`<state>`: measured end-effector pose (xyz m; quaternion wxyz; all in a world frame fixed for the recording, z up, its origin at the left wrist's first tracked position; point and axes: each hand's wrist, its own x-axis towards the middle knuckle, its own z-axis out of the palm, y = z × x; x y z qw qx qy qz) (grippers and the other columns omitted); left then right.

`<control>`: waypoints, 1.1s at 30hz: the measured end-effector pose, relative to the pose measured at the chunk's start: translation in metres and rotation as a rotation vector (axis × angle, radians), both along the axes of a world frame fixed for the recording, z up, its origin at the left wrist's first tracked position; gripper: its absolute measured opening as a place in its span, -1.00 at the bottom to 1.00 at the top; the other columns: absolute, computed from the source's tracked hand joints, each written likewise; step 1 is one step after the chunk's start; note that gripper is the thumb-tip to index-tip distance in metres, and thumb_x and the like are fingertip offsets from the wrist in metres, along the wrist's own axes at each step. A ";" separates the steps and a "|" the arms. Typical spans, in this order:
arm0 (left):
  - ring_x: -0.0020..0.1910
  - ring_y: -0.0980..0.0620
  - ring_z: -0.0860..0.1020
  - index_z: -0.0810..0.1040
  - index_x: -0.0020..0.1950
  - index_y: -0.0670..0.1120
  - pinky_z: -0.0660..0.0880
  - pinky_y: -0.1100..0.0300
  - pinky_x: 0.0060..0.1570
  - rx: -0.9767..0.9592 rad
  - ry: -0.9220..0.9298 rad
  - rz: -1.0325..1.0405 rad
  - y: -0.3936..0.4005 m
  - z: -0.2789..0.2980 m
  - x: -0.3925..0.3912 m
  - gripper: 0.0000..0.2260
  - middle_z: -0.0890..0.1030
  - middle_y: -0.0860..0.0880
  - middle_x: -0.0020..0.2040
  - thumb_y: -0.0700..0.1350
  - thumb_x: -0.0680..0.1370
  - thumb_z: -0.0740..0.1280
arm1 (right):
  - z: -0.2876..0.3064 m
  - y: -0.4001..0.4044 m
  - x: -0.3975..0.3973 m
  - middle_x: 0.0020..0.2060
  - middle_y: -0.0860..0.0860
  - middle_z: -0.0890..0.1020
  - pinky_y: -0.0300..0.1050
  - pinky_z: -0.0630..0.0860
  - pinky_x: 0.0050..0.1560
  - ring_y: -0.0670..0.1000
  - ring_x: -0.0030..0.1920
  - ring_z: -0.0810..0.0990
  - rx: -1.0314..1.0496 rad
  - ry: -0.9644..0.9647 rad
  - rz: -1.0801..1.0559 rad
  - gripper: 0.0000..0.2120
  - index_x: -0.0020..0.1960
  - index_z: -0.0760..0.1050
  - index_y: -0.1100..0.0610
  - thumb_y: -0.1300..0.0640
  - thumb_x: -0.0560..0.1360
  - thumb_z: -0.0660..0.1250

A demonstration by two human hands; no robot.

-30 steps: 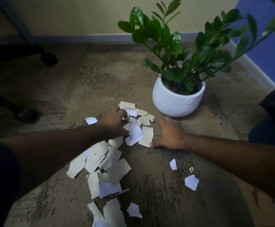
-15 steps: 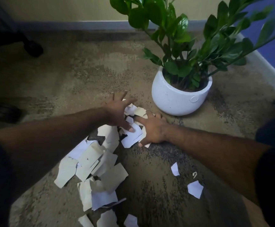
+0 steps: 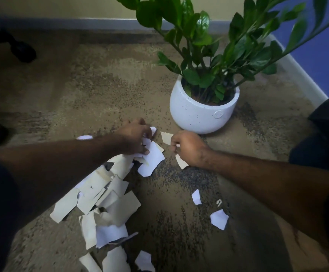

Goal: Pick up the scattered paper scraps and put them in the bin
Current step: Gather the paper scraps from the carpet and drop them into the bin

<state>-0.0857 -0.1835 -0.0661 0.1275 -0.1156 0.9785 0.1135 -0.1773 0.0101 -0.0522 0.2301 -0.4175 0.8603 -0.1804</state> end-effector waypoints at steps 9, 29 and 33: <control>-0.17 -0.11 0.52 0.56 -0.13 -0.02 0.42 0.15 -0.20 -0.048 0.045 -0.027 0.016 0.014 0.003 -0.95 0.62 -0.11 -0.10 -0.15 0.47 0.32 | 0.024 0.051 -0.007 -0.20 0.02 0.68 -0.10 0.57 -0.16 0.03 -0.16 0.63 -0.027 -0.061 0.077 -0.77 -0.17 0.61 0.11 0.41 0.40 0.30; -0.25 0.05 0.55 0.50 -0.04 0.00 0.49 0.21 -0.42 0.197 0.016 0.116 0.076 0.055 -0.003 -0.88 0.60 -0.04 -0.13 -0.02 0.54 0.40 | -0.005 0.142 0.043 0.22 0.06 0.60 -0.05 0.52 0.10 0.11 0.16 0.58 0.330 0.001 0.442 -0.47 0.35 0.38 -0.16 0.14 0.43 0.37; -0.27 0.07 0.54 0.51 -0.02 -0.03 0.46 0.25 -0.42 0.190 0.003 0.091 0.083 0.056 -0.002 -0.94 0.61 -0.06 -0.11 -0.12 0.55 0.37 | -0.009 0.158 0.042 0.11 0.06 0.63 -0.14 0.45 -0.05 0.13 0.08 0.60 0.279 0.008 0.387 -0.64 0.20 0.44 -0.09 0.11 0.43 0.38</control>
